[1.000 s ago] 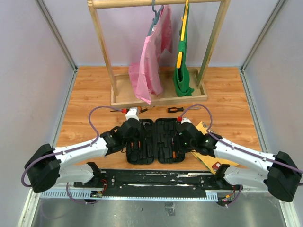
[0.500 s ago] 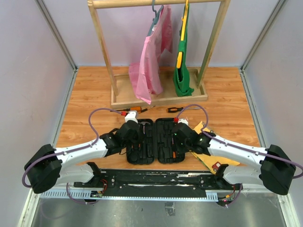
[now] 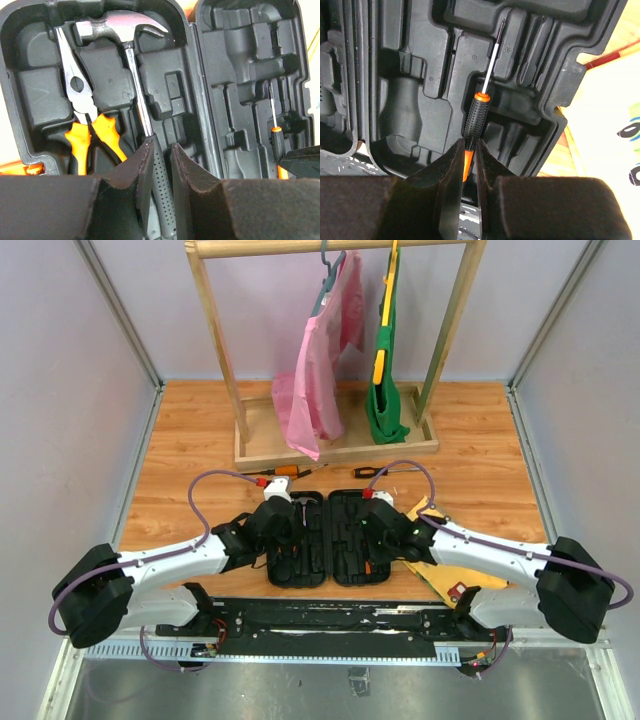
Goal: Sort the tools into containers
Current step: Place the screwdriver in the storage box.
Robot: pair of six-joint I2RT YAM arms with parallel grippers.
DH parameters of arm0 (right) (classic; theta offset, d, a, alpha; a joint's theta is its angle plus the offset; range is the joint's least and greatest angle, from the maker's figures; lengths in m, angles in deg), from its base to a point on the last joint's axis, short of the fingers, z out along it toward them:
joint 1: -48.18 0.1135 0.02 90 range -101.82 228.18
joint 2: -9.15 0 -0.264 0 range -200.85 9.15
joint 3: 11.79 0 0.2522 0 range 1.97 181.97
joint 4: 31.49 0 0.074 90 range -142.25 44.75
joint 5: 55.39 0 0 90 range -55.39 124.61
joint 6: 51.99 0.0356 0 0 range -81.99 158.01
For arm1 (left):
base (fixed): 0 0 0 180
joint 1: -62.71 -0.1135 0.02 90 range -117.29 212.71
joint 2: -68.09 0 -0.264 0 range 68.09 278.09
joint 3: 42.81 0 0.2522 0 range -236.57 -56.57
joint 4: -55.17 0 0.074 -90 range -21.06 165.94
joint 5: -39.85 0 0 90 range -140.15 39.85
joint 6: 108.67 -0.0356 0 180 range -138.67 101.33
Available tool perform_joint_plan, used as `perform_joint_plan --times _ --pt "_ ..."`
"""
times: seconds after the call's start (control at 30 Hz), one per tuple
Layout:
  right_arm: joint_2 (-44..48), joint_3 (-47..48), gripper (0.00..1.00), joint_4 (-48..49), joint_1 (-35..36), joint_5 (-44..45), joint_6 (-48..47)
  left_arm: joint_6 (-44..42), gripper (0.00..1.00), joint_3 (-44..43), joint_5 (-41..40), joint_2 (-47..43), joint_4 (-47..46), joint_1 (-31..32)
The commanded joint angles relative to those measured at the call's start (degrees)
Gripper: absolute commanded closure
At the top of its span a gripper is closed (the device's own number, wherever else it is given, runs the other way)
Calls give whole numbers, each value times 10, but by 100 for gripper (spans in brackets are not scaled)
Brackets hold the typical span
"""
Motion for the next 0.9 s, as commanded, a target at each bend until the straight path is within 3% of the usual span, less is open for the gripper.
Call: perform_joint_plan --times 0.0,0.23,0.87 --pt "-20 10 85 -18 16 5 1 -4 74 5 0 5 -14 -5" --pt "-40 17 99 -45 22 12 -6 -6 74 6 -1 12 -17 -5" --pt "-150 -12 99 -70 41 -2 2 -4 74 10 4 17 -19 -6"
